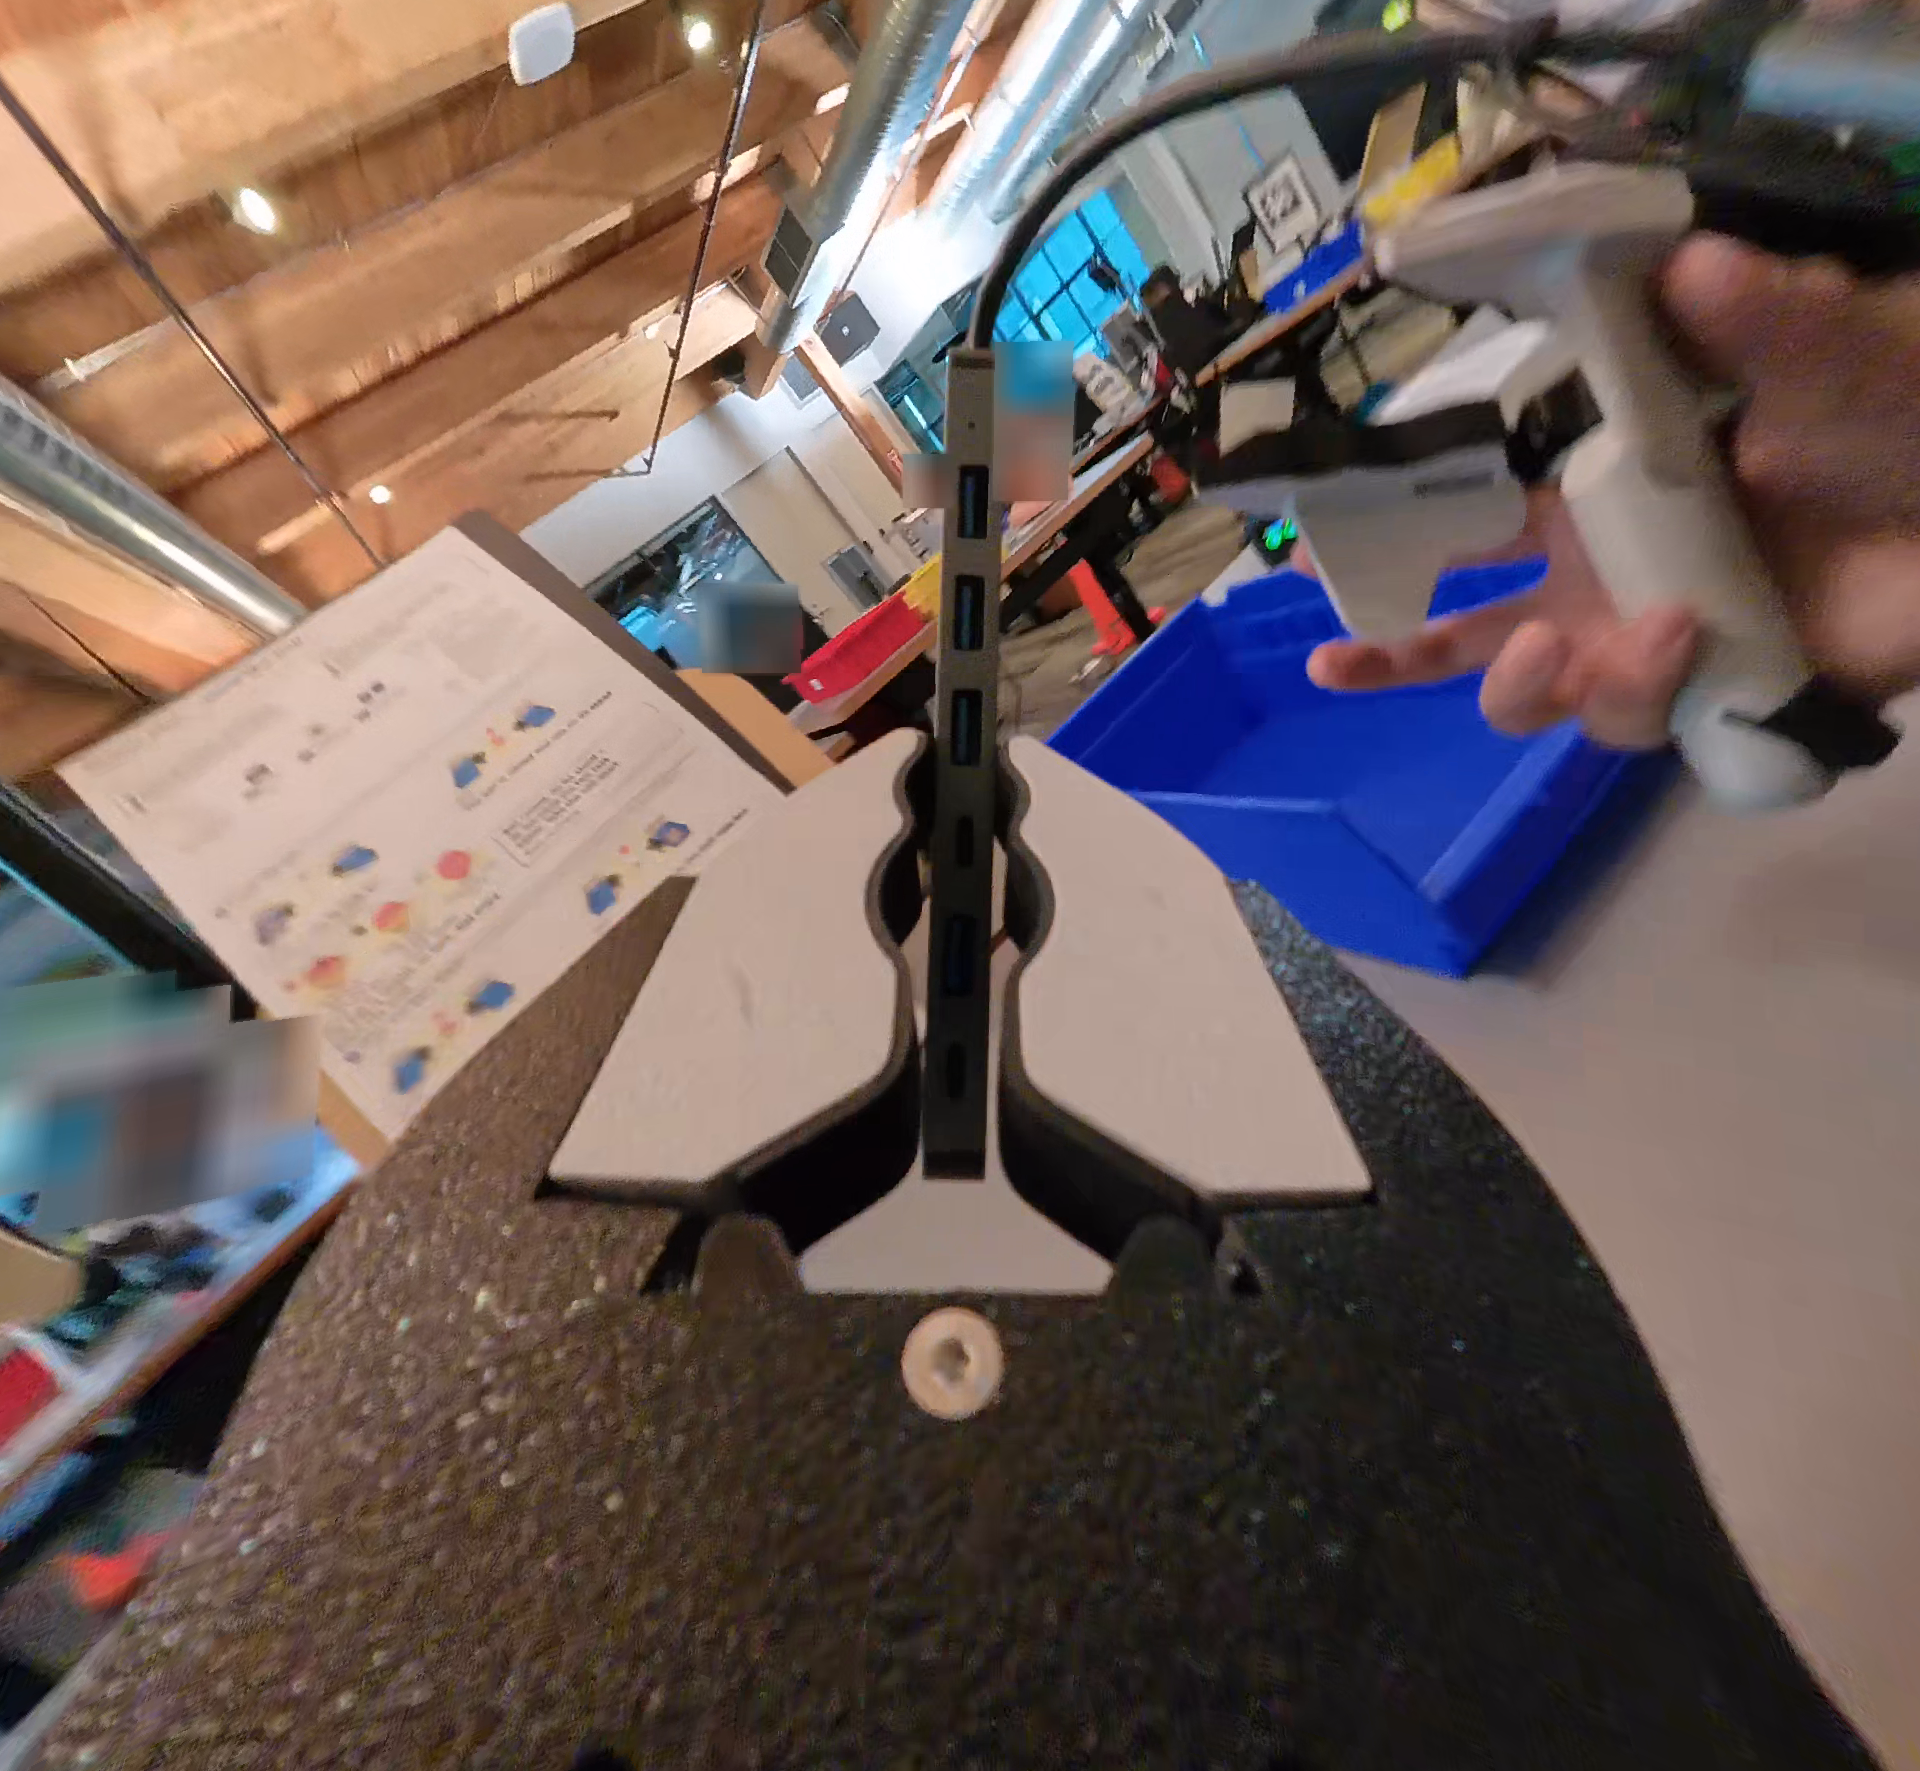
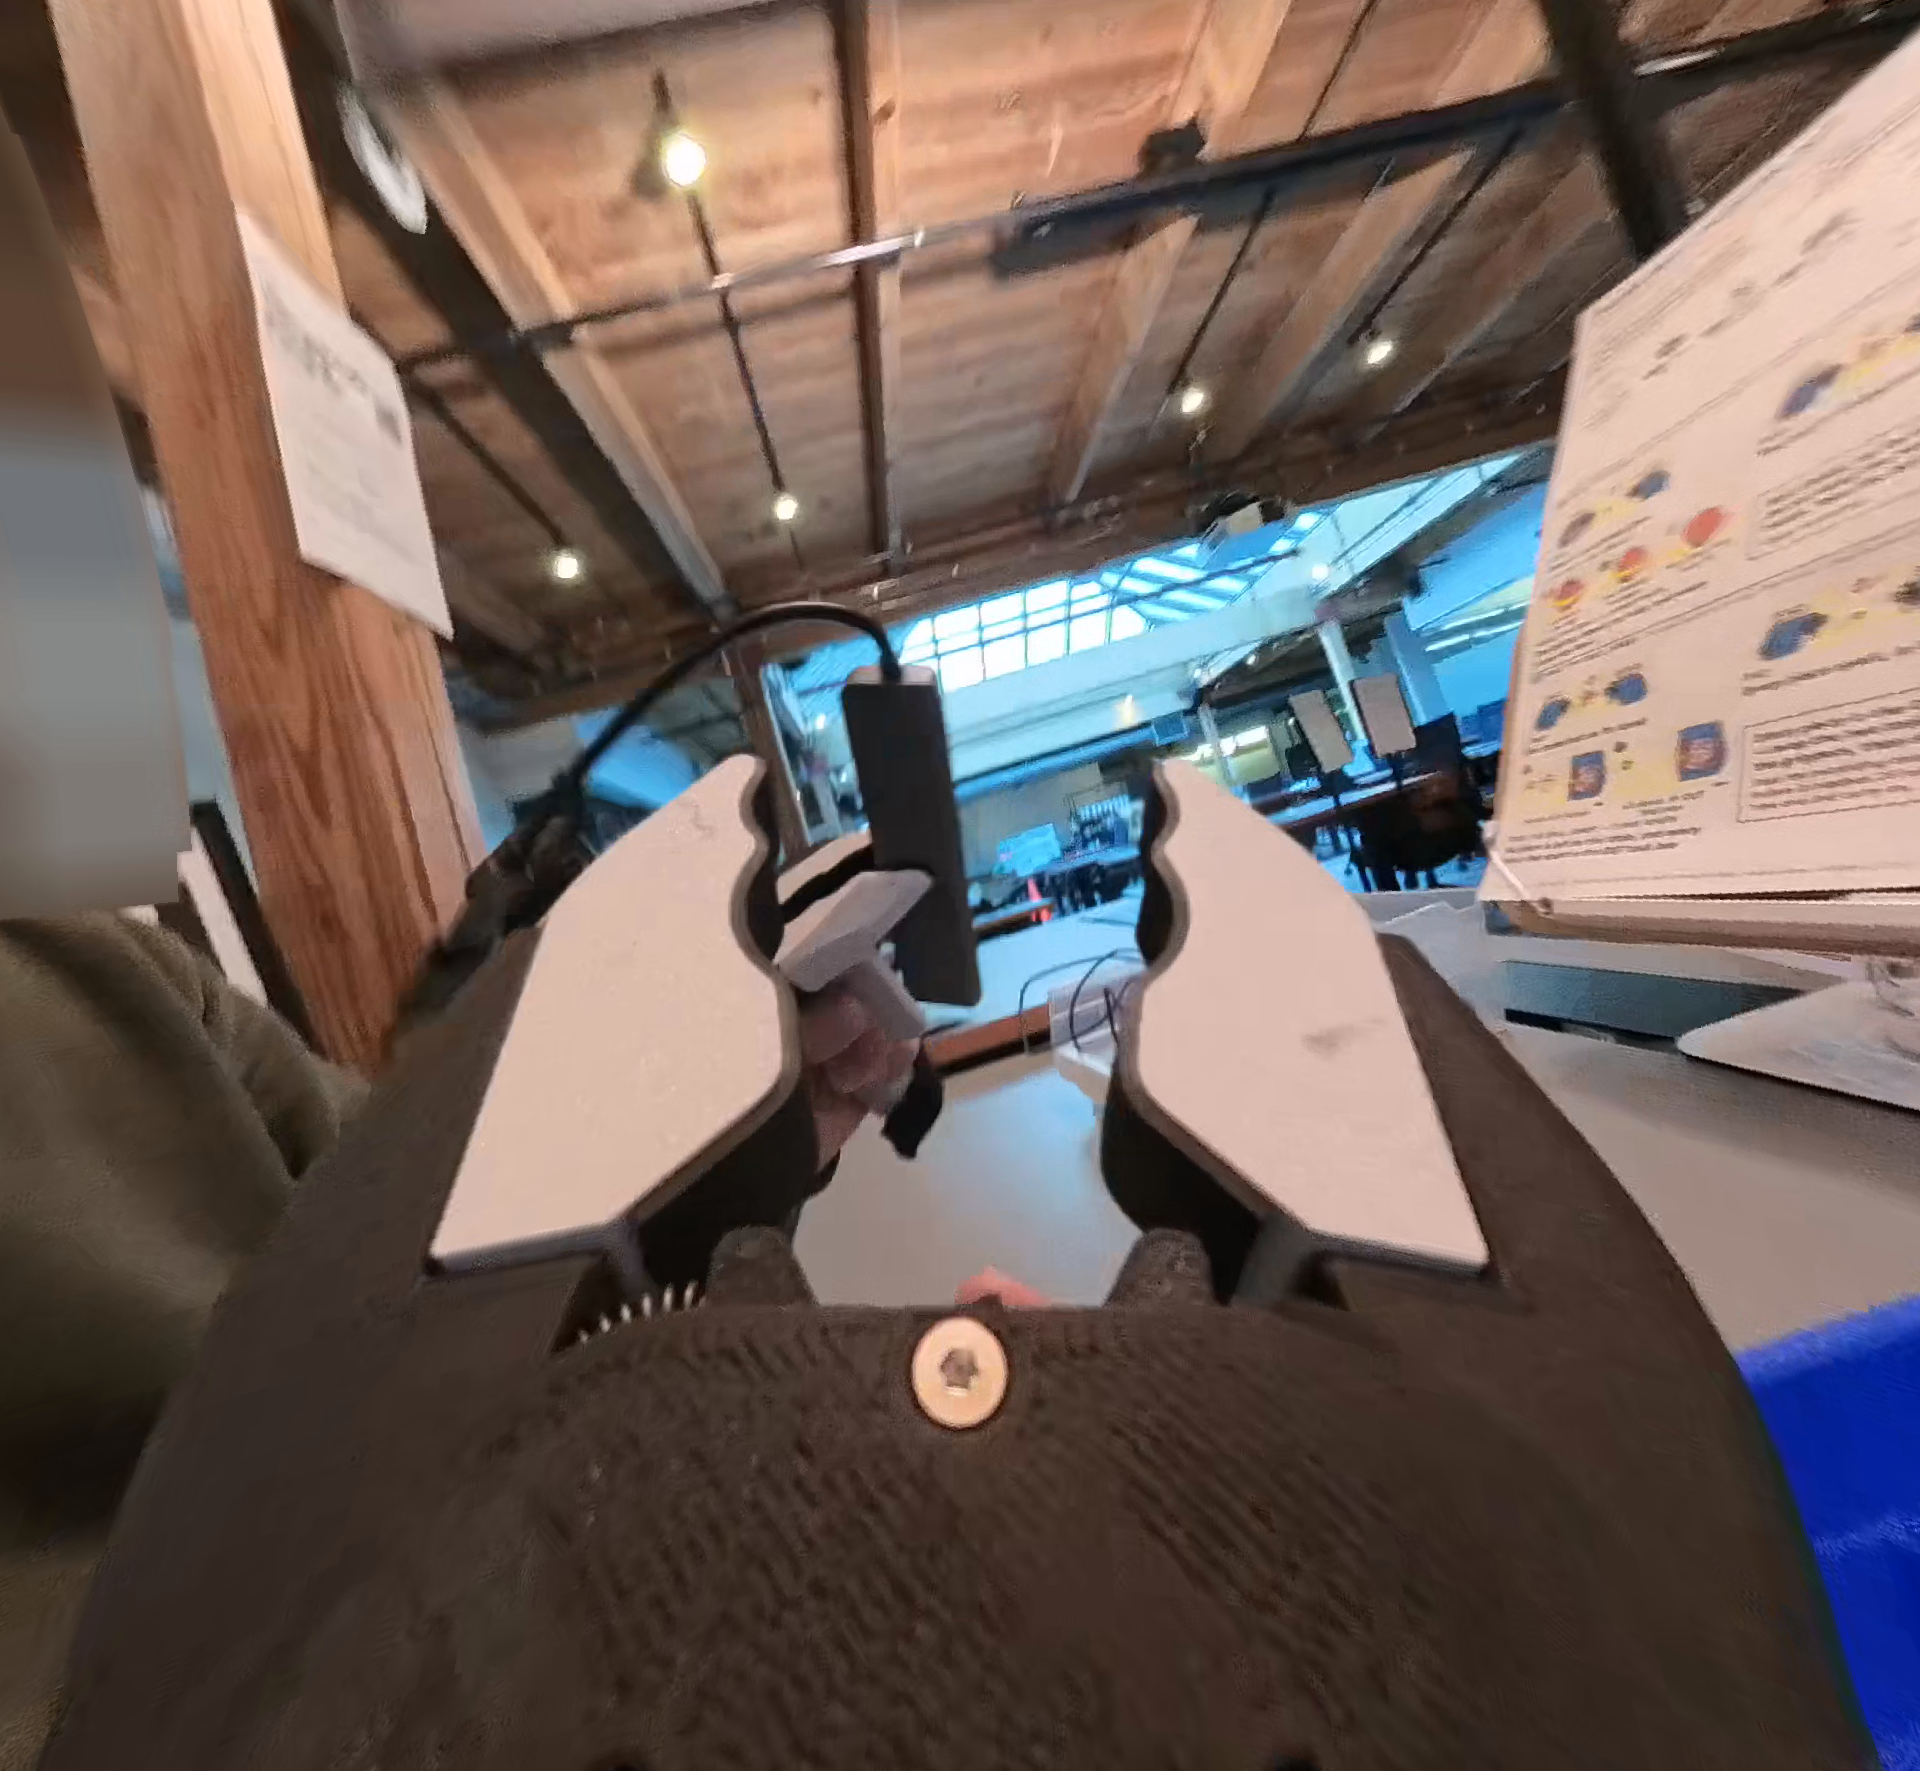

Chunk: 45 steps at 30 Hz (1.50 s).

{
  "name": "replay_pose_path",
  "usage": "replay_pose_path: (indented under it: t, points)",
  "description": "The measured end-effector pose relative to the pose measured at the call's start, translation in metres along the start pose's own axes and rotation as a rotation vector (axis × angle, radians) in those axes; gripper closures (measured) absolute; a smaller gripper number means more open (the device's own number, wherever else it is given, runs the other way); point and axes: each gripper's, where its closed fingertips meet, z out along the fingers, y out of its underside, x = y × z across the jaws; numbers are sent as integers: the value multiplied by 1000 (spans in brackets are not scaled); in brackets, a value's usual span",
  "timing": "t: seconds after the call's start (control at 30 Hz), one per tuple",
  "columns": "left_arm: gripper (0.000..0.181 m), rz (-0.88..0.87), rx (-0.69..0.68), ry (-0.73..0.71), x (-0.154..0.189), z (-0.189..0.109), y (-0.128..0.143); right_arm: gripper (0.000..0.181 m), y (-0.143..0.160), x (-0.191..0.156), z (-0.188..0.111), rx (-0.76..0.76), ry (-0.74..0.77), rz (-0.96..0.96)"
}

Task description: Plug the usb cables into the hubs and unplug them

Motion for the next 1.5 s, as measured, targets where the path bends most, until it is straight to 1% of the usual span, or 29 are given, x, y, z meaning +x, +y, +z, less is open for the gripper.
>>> replay_pose_path:
  t: [0.03,0.07,0.1,0.17,0.23,0.27,0.3,0.37,0.4,0.47,0.57,0.6,0.7,0.73,0.77,0.83,0.87,0.9,0.97,1.03,1.07,1.1,1.17,1.23,1.3,1.33,1.4,1.47,1.5]
  points:
    - [172,-64,16,-4,-3,0,-3,116,-6,6,-5,36,23,24]
    - [172,-112,25,-9,-6,0,-5,132,-9,17,-8,48,87,41]
    - [172,-133,25,-5,-6,1,-6,142,-5,25,-7,4,147,24]
    - [172,-112,20,-12,-2,2,-7,125,10,22,7,-106,203,-118]
    - [172,-94,7,-19,6,5,-4,117,24,11,27,-168,226,-244]
    - [172,-92,2,-22,10,6,-2,115,30,3,38,-176,215,-272]
    - [172,-83,-8,-27,13,7,0,117,34,-4,47,-179,207,-284]
    - [172,-51,-22,-37,18,9,4,122,39,-6,56,-178,246,-298]
    - [172,-51,-24,-37,20,9,5,132,41,-4,57,-180,275,-307]
    - [172,-63,-26,-26,26,8,7,143,46,-4,59,-177,292,-312]
    - [172,-53,-48,-33,30,7,14,148,56,-3,62,-203,303,-317]
    - [172,-66,-57,-27,30,7,17,149,59,-2,62,-237,311,-321]
    - [168,-96,-74,46,36,6,26,150,67,-3,60,-376,294,-398]
    - [167,-116,-63,94,40,4,26,150,66,2,56,-423,332,-458]
    - [162,-144,-47,156,45,1,24,150,66,7,50,-485,366,-533]
    - [157,-234,-37,262,45,-5,18,150,71,11,40,-630,376,-662]
    - [155,-288,-33,304,43,-6,13,150,72,13,37,-678,383,-721]
    - [153,-339,-44,326,39,-6,8,150,72,16,35,-702,408,-772]
    - [153,-397,-110,372,37,-1,6,150,75,21,34,-728,444,-831]
    - [153,-382,-179,384,39,6,9,151,80,21,38,-739,444,-873]
    - [159,-374,-179,377,38,9,8,150,84,25,36,-777,458,-910]
    - [158,-380,-176,375,38,11,6,150,88,25,36,-801,451,-957]
    - [158,-404,-232,390,43,15,10,150,91,25,37,-827,458,-1004]
    - [166,-407,-248,395,46,17,12,150,90,28,36,-839,480,-1039]
    - [168,-426,-281,378,45,17,14,150,90,29,35,-838,481,-1030]
    - [169,-443,-277,364,43,18,13,150,88,28,36,-809,479,-1019]
    - [170,-549,-244,356,39,20,9,149,84,25,40,-732,455,-982]
    - [171,-739,-180,355,28,21,3,148,81,23,40,-663,414,-978]
    - [172,-848,-136,354,18,21,0,139,79,24,38,-632,405,-999]
